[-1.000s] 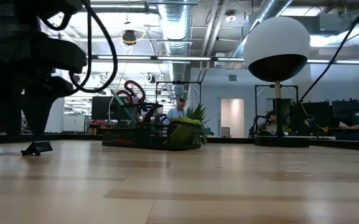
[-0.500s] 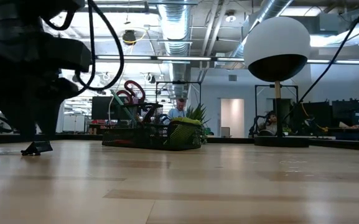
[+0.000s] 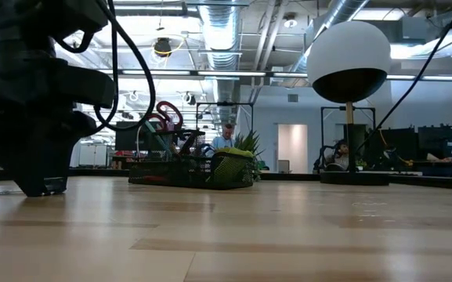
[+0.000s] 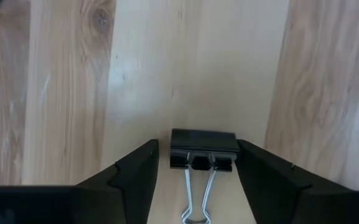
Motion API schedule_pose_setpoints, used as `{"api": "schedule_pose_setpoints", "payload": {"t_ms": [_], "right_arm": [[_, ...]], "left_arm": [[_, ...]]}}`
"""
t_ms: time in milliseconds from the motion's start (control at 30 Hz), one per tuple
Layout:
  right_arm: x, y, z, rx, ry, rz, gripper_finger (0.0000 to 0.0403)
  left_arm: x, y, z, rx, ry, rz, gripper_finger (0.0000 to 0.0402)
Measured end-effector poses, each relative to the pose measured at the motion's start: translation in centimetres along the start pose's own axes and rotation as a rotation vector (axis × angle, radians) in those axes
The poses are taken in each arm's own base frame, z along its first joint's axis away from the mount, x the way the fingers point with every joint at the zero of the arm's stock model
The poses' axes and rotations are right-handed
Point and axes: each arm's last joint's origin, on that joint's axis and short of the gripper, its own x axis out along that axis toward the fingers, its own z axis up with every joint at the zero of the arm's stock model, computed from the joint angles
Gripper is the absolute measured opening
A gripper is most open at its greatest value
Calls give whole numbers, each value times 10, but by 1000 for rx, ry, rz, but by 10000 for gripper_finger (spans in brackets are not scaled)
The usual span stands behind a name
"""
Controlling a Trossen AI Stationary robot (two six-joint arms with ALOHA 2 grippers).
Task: Pick and place office supplies into organizer
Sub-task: Put the top binder clip into the black desk organizer
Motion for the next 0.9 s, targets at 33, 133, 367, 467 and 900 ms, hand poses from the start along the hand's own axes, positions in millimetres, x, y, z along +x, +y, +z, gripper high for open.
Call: {"api": "schedule_pose_setpoints", "payload": {"t_ms": [33, 133, 367, 467, 900], "right_arm": [[0, 0, 0, 0, 0, 0, 76], [0, 0, 0, 0, 0, 0, 76], [0, 0, 0, 2, 0, 0, 76], [0, 0, 0, 2, -1, 1, 76], [3, 5, -1, 77, -7, -7, 76]], "left_arm": [[0, 0, 0, -3, -2, 4, 201], [0, 0, 0, 3, -1, 3, 179], [-11, 0, 13, -18, -24, 7, 124], [-26, 3, 42, -60, -177, 53, 124], [-67, 93, 109, -205, -294, 285, 124]]}}
